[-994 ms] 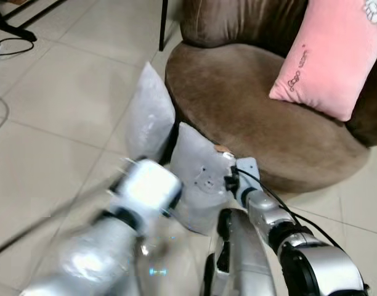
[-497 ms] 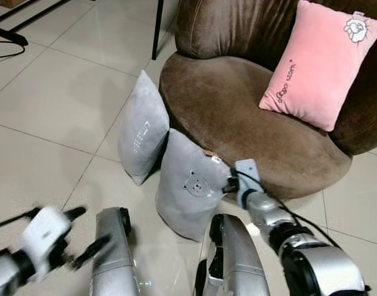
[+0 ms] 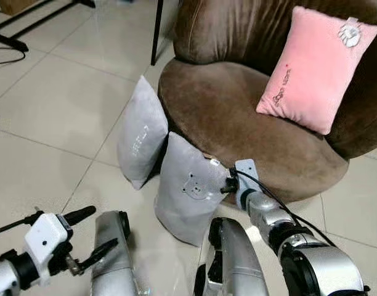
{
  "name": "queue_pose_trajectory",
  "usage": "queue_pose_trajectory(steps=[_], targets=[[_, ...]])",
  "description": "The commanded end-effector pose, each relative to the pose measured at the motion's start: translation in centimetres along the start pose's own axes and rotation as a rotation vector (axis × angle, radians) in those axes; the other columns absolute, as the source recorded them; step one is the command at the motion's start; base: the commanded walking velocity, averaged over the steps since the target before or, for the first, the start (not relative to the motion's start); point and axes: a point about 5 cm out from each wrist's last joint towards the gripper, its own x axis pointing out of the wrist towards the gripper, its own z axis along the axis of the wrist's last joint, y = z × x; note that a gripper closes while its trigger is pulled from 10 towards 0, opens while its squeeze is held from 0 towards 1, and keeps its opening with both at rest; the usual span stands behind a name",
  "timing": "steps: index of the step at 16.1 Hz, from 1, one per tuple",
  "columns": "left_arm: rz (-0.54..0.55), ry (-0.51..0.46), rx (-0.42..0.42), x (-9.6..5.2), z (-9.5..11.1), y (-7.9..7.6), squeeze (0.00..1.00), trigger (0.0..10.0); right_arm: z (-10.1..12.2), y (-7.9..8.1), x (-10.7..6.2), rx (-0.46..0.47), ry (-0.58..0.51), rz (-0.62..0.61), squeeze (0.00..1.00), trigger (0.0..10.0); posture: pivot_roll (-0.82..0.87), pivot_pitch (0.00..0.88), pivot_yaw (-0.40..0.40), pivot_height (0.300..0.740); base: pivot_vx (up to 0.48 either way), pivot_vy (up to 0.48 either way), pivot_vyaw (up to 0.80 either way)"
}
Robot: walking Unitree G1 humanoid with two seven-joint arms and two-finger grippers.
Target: Move the pillow to the sofa from floor
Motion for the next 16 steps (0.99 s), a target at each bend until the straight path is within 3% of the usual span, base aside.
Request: queue_pose_trajectory(steps=[1, 5, 7, 9, 12, 15, 16], targets=[[0.002, -0.022, -0.016, 0.3, 0.3, -0.7, 0.00, 10.0, 1.0, 0.4, 0.1, 0.050, -0.055, 0.081, 0.00, 0.0, 0.31, 0.062, -0.190, 0.536, 0.000, 0.000, 0.00], [0.134, -0.077, -0.060, 1.2, 0.8, -0.9, 0.00, 10.0, 1.9, 2.6, -0.3, 0.097, -0.160, 0.363, 0.00, 0.0, 0.28, 0.000, -0.183, 0.536, 0.000, 0.000, 0.00], [0.186, -0.077, -0.069, 2.2, 0.9, -1.0, 0.00, 10.0, 2.0, 2.6, -0.7, 0.114, -0.205, 0.404, 0.00, 0.0, 0.25, 0.000, -0.166, 0.536, 0.000, 0.000, 0.00], [0.209, -0.091, -0.082, 3.4, 1.1, -1.4, 0.00, 10.0, 3.1, 2.1, -1.2, 0.133, -0.277, 0.389, 0.00, 0.0, 0.22, 0.000, -0.144, 0.536, 0.000, 0.000, 0.00], [0.230, -0.103, -0.101, 5.1, 1.3, -1.7, 0.00, 10.0, 4.0, 0.9, -1.6, 0.077, -0.324, 0.308, 0.00, 0.0, 0.19, 0.000, -0.109, 0.536, 0.000, 0.000, 0.00], [0.348, -0.144, -0.103, 6.7, 2.8, -0.9, 0.00, 10.0, 8.1, -0.6, -3.9, 0.091, -0.496, 0.265, 0.00, 0.0, 0.16, 0.000, -0.095, 0.536, 0.000, 0.000, 0.00], [0.409, -0.190, -0.117, 7.0, 3.9, -0.7, 0.00, 10.0, 9.8, -0.8, -5.6, 0.109, -0.570, 0.262, 0.00, 0.0, 0.16, 0.000, -0.091, 0.536, 0.000, 0.000, 0.00]])
